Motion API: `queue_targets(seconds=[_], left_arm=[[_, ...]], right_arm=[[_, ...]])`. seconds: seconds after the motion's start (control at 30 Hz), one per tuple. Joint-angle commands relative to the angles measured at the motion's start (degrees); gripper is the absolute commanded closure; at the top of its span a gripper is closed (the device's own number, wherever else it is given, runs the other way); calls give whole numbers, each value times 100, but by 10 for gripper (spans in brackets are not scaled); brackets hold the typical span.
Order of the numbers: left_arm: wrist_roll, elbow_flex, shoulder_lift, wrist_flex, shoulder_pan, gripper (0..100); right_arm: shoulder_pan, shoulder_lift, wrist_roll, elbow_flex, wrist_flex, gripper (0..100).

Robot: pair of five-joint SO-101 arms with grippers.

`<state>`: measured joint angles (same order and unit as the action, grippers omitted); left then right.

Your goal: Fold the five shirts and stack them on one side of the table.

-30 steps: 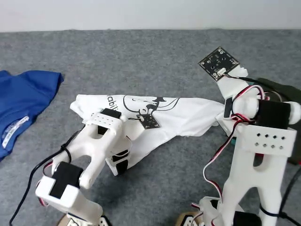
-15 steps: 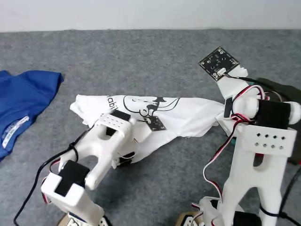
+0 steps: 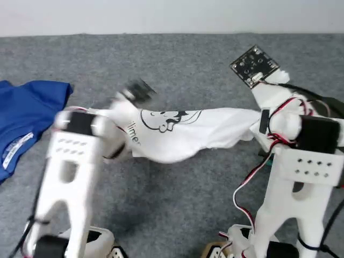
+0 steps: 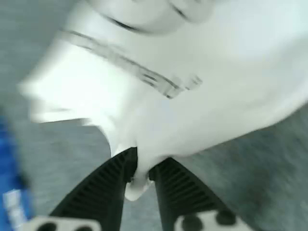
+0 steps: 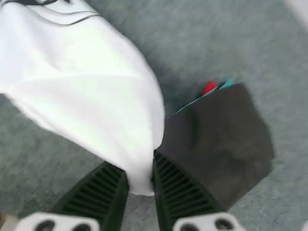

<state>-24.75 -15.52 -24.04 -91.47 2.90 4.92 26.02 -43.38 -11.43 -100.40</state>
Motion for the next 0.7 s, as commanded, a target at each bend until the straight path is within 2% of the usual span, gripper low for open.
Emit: queue_targets(seconds=[0.0, 0.27, 0.47, 0.67], left_arm=[[44, 1270, -519, -88, -510, 987], [44, 3538, -607, 334, -765, 987], [18, 4752, -615, 756, -765, 987], [-809, 5631, -615, 747, -765, 987]], right_arm=[[57, 189, -35, -642, 163, 988], [40, 171, -88, -1873, 1868, 988], [22, 215, -879, -2382, 3213, 988], [22, 224, -1284, -3007, 3873, 988]])
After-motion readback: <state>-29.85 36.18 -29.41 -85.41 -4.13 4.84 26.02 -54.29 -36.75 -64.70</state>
